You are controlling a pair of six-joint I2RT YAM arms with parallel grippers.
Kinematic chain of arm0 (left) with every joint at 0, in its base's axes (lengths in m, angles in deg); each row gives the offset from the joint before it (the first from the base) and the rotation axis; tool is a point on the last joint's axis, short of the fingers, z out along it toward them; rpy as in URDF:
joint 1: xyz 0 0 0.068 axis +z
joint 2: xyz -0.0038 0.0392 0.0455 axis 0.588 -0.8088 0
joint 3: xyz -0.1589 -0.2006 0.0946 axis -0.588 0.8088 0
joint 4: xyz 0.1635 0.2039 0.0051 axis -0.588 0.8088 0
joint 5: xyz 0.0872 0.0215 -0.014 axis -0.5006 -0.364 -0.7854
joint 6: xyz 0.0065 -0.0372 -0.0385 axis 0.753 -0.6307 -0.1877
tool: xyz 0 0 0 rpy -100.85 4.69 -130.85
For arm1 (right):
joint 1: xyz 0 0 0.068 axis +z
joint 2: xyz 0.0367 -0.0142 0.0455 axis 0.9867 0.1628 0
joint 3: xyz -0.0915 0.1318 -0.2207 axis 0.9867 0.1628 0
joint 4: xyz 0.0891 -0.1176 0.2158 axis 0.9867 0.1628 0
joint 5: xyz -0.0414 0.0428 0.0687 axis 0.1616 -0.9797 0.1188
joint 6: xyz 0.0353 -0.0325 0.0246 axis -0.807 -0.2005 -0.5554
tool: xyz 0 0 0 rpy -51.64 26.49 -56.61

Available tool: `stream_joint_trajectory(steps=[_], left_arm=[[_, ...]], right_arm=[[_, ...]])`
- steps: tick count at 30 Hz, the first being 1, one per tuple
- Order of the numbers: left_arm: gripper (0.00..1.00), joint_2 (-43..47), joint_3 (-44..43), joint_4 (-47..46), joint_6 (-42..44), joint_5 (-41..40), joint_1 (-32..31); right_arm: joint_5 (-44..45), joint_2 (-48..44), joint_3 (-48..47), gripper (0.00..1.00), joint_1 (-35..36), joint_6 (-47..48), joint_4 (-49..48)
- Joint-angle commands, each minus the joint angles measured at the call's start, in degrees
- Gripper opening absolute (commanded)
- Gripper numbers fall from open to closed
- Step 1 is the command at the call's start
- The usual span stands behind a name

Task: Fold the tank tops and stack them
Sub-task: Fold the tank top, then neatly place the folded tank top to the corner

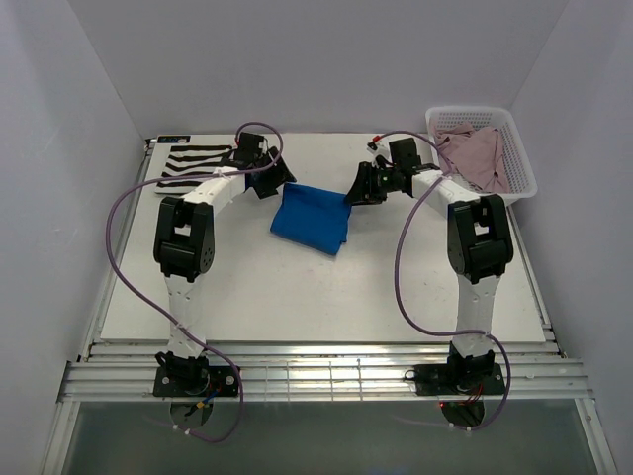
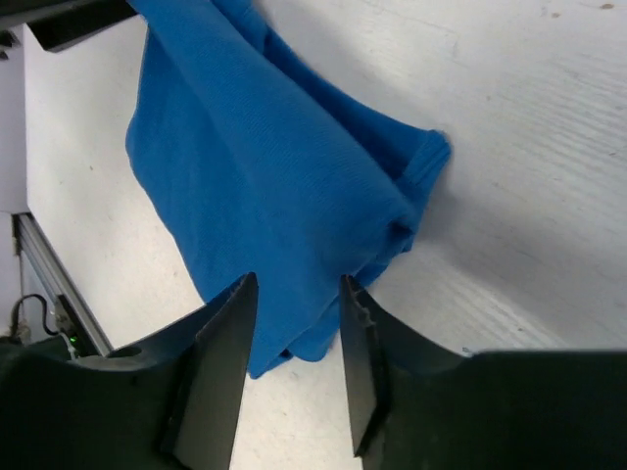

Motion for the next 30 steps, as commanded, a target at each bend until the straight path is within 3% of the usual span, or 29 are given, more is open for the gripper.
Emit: stream_joint_trajectory(steps=[1, 3, 4, 5, 9, 13, 17, 26, 30], left_arm=[[0.79, 0.57, -4.23, -0.05, 0.96, 1.99, 0.57], [0.86, 1.26, -4.41, -0.31, 1.04, 2.25, 0.57], [0.97, 1.7, -4.58, -0.4, 1.22, 2.26, 0.57], [0.98, 2.14, -4.59, -0.49, 1.48, 2.08, 0.57], [0.98, 4.52, -2.48, -0.84, 5.16, 5.13, 0.57], [0.98, 5.75, 2.17, -0.75, 18.58, 15.42, 0.57], [0.98, 6.63, 6.39, 0.92, 23.53, 15.8, 0.66], [0.98, 0.13, 3.42, 5.04, 26.79, 17.55, 1.1], [0.87, -2.5, 2.36, 5.75, 27.24, 18.69, 1.1]], right_arm=[[-0.61, 0.95, -4.45, 0.5, -1.17, -0.19, 0.81], [-1.4, 1.38, -5.42, 0.69, -1.44, -0.37, 0.98], [-1.93, 1.21, -6.03, 0.77, -1.44, -0.2, 1.07], [-2.11, 0.69, -6.04, 0.93, -1.35, 0.15, 1.33], [-2.9, -2.99, -2.45, 0.9, -1.35, 1.74, 1.6], [-2.64, -9.24, 6.25, 0.9, -1.44, 2.7, -1.11], [-2.55, -15.82, 12.58, 0.9, -1.35, 4.46, -1.92], [-1.5, -22.6, 18.13, 0.9, -1.35, 7.28, -1.3], [-1.41, -23.75, 18.57, 0.9, -1.35, 7.36, -1.21]])
